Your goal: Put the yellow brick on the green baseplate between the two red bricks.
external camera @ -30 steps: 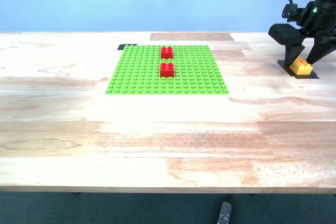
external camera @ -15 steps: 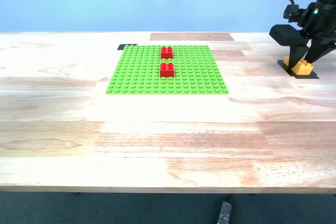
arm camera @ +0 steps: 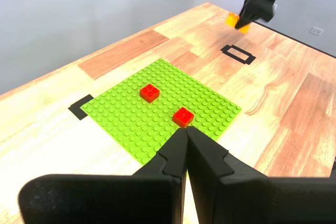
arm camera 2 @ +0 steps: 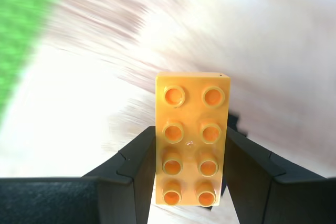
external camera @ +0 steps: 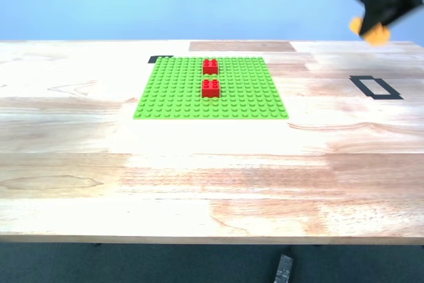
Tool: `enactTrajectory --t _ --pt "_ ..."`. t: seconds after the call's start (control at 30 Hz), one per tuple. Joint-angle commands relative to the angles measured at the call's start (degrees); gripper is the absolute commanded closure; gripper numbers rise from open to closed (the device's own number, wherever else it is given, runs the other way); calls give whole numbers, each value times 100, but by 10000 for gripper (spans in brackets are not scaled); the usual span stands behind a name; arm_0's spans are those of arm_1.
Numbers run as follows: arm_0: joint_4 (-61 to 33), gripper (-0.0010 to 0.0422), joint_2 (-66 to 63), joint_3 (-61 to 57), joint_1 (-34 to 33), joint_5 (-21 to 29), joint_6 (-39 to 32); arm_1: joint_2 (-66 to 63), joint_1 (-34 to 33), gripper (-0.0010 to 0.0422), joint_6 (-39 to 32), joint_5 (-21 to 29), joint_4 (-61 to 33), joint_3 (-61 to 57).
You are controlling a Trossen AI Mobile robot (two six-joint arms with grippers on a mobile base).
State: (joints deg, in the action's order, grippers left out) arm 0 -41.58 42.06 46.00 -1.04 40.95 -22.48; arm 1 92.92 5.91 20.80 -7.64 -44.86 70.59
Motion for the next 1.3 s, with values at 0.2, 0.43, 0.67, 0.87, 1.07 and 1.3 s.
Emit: enactTrajectory --t 0.2,0.43,0.67,0.87,1.07,1.3 --pt "39 412 2 26 0 4 70 -485 1523 403 839 -234 -79 765" --pt "-7 412 -2 26 0 11 68 315 2765 403 1735 374 -293 1635" --pt "-7 412 -4 26 0 11 173 1373 3482 403 2063 627 -533 2299" --pt "-22 412 -26 26 0 24 170 2149 3821 403 2470 656 -612 2527" --pt "-7 413 -35 26 0 9 168 2826 3901 403 2581 654 -728 2767" --pt "-11 413 -35 26 0 9 168 3204 3901 403 2879 658 -765 2962"
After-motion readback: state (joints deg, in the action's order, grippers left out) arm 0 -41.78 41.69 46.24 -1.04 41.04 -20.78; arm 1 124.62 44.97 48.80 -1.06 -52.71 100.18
